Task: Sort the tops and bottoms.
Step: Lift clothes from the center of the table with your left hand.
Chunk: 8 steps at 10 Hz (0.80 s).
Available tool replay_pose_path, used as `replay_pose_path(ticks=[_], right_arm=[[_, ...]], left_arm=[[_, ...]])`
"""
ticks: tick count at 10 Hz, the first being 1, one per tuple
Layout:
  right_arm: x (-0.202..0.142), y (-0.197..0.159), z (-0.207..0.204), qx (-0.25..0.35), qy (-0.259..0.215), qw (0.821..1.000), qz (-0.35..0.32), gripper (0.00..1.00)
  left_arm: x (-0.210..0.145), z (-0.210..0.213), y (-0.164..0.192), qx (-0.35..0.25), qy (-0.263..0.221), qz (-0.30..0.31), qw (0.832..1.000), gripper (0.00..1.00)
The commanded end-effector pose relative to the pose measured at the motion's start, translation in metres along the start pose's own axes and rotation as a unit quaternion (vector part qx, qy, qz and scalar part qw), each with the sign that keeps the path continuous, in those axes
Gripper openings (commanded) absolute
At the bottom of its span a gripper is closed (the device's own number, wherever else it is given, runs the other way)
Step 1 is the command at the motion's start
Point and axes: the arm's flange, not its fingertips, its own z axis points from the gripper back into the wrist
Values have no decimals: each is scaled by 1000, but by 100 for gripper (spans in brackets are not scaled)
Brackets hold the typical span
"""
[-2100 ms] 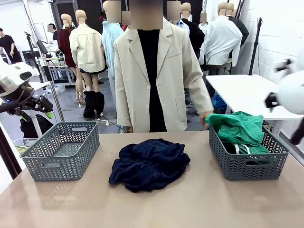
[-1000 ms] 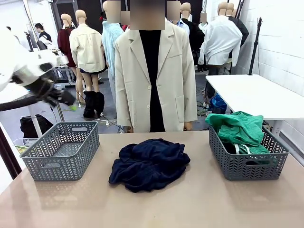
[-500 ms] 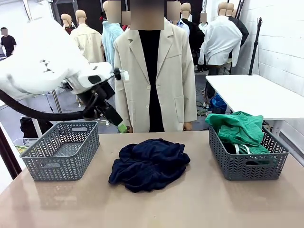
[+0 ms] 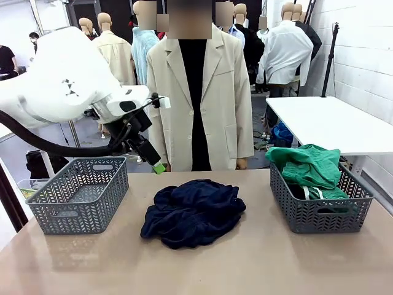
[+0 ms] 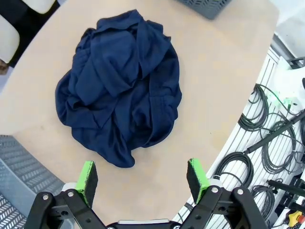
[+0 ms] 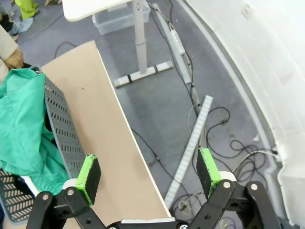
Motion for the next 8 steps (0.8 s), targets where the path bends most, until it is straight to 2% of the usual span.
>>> replay_pose_path(ticks=[1,2,3,4,6,8], right_arm=[[-1,0,-1,0,1,1000,-8,100],[-1,0,-1,0,1,1000,-8,100],[-1,0,-1,0,1,1000,-8,100],[-1,0,-1,0,1,1000,-8,100],[-1,0,-1,0,1,1000,-8,100],[-1,0,-1,0,1,1000,-8,100]], left_arm=[[40,-34,25,-28,23,-17,999,97],[52,-45,26,-36,26,-17,999,97],[66,-60,27,-46,36,-50,997,97],[78,-75,30,-53,35,-57,996,97],[93,-111,38,-45,70,-45,996,97],[99,-140,42,-48,80,-42,995,97]])
